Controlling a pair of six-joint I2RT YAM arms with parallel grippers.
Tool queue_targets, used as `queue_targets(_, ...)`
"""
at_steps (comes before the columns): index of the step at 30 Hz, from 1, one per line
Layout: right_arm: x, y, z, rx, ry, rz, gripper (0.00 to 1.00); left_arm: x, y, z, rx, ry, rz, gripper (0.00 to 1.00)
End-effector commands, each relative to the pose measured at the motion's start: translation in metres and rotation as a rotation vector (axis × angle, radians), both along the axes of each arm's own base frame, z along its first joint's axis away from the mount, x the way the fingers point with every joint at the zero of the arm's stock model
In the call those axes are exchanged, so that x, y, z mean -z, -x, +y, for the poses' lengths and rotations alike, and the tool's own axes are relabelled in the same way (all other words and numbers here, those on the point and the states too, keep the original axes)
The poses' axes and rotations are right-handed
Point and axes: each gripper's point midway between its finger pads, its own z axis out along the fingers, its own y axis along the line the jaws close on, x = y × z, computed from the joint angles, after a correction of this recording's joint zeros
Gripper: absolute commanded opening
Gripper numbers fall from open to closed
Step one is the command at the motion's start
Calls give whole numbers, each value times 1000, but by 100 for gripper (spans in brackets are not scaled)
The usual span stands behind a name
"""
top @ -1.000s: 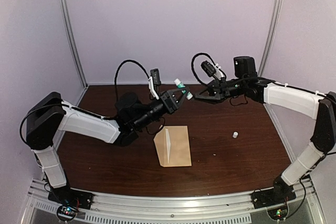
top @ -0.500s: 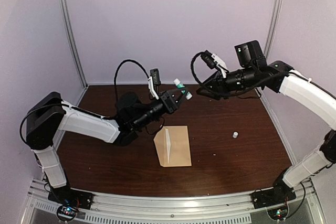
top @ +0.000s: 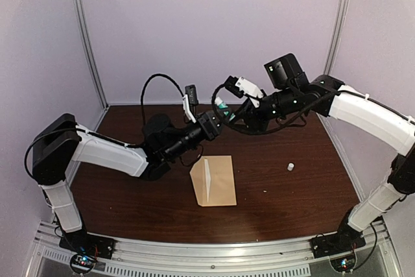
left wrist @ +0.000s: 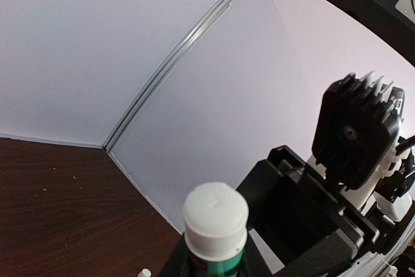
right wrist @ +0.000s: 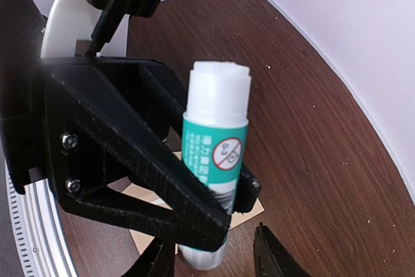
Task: Place the letter into the envelope and seal it
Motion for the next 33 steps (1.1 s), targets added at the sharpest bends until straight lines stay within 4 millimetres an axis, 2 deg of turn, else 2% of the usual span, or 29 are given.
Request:
queue_targets(1,-6,-6,4,19,14,-33,40,-21,2,5,1,56,-34,0)
queue_targets(9,-3,-9,7,29,18,-22,26,-20,2,6,1,58,-34,0)
queue_targets(15,-6,-5,9,15,1,-5,10,-15,0,5,-7,53,-28,0)
queue_targets(17,-8,6,15,-53,-32,46,8,-12,-1,4,-8,45,-29,0)
queue_targets(19,-15,34,22,-214,-123,179,9,-9,0,3,-6,36,-36,0)
queue_targets(22,-46,81,18,-514,-385,494,20,-3,2,0,4,11,-55,0)
queue_targets(23,-55,91,13,-607,-472,614,20,-1,2,-1,6,4,-60,0)
queue_targets(24,-63,98,11,-695,-542,695,18,0,4,-1,9,2,-67,0)
queue_targets(25,-67,100,9,-695,-561,814,15,0,4,1,11,5,-75,0)
queue_targets(26,-60,104,4,-685,-573,846,15,0,5,2,17,9,-81,0)
queue_targets(29,-60,92,-5,-634,-613,847,18,0,5,5,28,14,-90,0)
queue_targets(30,-58,82,-8,-598,-624,834,22,-2,5,6,30,14,-94,0)
queue_targets(31,-54,67,-13,-533,-638,812,30,-3,5,6,30,13,-98,0)
queue_targets(33,-43,37,-23,-383,-615,712,36,-5,6,6,34,11,-99,0)
